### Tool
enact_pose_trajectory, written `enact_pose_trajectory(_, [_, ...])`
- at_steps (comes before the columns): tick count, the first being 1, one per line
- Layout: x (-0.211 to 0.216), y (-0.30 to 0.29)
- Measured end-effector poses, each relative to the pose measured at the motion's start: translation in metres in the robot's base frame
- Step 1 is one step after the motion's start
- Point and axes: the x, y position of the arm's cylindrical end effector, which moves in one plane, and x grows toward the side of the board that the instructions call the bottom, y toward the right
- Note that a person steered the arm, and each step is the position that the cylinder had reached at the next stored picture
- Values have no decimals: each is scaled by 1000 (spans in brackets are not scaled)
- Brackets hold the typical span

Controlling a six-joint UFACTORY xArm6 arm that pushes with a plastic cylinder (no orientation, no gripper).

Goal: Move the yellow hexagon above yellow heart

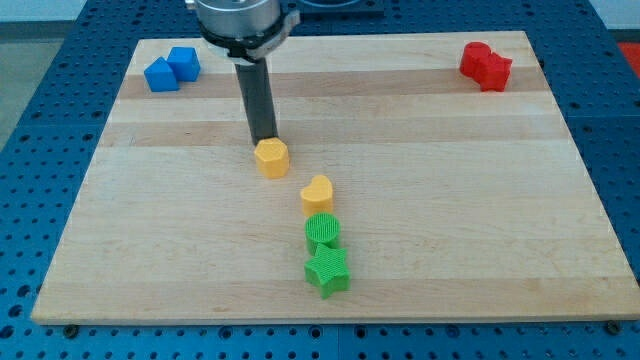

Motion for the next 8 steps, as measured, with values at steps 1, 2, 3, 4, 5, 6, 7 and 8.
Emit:
enact_pose_trajectory(1, [6, 6])
enact_pose_trajectory(2, [9, 6])
enact_pose_trajectory(3, [-12, -10])
enact_pose_trajectory(4, [-4, -34])
enact_pose_trajectory(5, [23, -36])
enact_pose_trajectory(6, [52, -33])
enact_pose_trajectory(7, [63, -28])
enact_pose_trajectory(8, [61, -12])
